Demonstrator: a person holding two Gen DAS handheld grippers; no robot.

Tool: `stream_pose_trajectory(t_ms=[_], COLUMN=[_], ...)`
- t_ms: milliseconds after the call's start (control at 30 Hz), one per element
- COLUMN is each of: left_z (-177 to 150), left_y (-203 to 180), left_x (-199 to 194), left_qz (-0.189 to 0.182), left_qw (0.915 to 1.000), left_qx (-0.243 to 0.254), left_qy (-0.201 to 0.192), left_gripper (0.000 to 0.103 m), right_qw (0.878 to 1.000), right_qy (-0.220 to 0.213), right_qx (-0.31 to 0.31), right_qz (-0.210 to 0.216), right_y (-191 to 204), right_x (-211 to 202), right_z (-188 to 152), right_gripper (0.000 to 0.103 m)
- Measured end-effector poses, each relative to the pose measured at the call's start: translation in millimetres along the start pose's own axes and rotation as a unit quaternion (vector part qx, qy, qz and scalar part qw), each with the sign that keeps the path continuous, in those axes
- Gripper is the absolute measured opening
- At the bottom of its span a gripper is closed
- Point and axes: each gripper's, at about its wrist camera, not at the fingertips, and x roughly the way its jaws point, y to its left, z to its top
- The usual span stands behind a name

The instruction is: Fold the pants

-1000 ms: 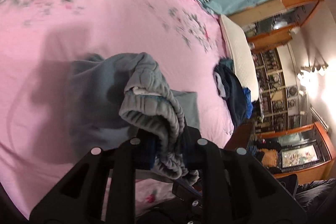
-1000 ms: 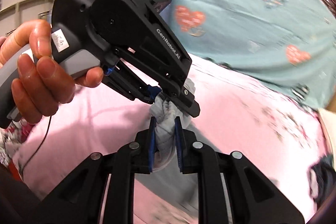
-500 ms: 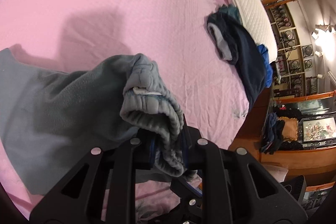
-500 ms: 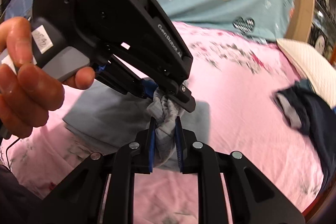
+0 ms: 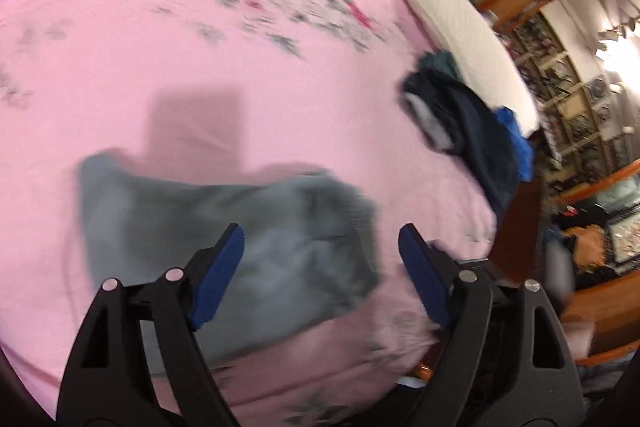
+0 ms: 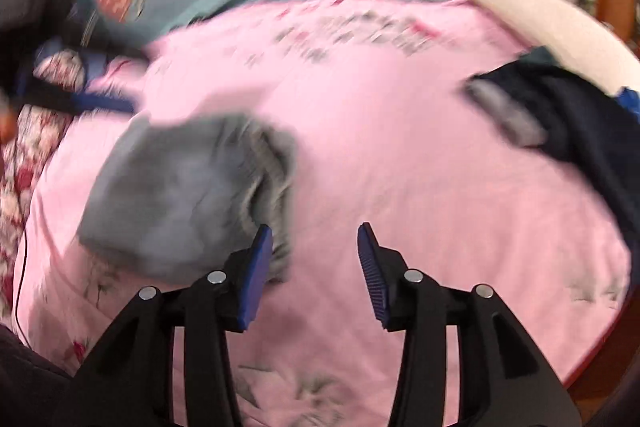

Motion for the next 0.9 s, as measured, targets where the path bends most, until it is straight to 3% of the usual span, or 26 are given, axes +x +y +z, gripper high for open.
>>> stream_pose_trajectory(t_ms=[133, 200, 300, 367, 433, 500, 533, 667, 767, 900], left_z=[-31.9, -48.8, -70.4, -84.1, -92.8, -99.1, -101.0, -100.1, -99.2, -101.4], left_y=[44.8, 58.2, 70.4, 76.5, 82.2, 87.6, 88.3, 89.3, 95.8, 111.9], left_x=[-7.5, -3.1, 3.2, 12.8, 22.2, 29.2, 28.3, 16.0, -13.0, -35.5], left_qz=[0.047, 0.05, 0.045, 0.039, 0.029, 0.013, 0.009, 0.012, 0.014, 0.013], left_qw=[0.9987, 0.9981, 0.9977, 0.9976, 0.997, 0.9964, 0.997, 0.9978, 0.9985, 0.9974], left_qx=[-0.021, -0.035, -0.046, -0.051, -0.061, -0.071, -0.066, -0.053, -0.051, -0.069], left_qy=[0.003, 0.01, 0.019, 0.028, 0.037, 0.045, 0.038, 0.038, 0.007, -0.015], left_gripper=[0.079, 0.077, 0.072, 0.071, 0.071, 0.071, 0.071, 0.071, 0.072, 0.072], right_qw=[0.997, 0.994, 0.991, 0.993, 0.995, 0.995, 0.995, 0.994, 0.991, 0.984], right_qy=[-0.036, -0.044, -0.019, 0.022, 0.054, 0.074, 0.073, 0.075, 0.042, 0.066], right_qx=[-0.018, -0.04, -0.041, -0.008, 0.013, 0.039, 0.045, 0.047, 0.039, -0.011], right_qz=[0.06, 0.09, 0.124, 0.117, 0.08, 0.05, 0.054, 0.06, 0.117, 0.166], right_y=[25.3, 43.9, 66.2, 58.4, 40.9, 14.4, 5.6, 6.5, 20.3, 42.8], right_x=[-5.9, 7.4, 34.7, 64.4, 89.0, 105.4, 109.7, 87.3, 47.3, 30.6], right_z=[32.1, 46.6, 58.6, 58.7, 53.7, 39.4, 36.5, 50.5, 57.9, 43.1], right_gripper=[0.045, 0.044, 0.042, 0.04, 0.036, 0.023, 0.021, 0.025, 0.025, 0.025])
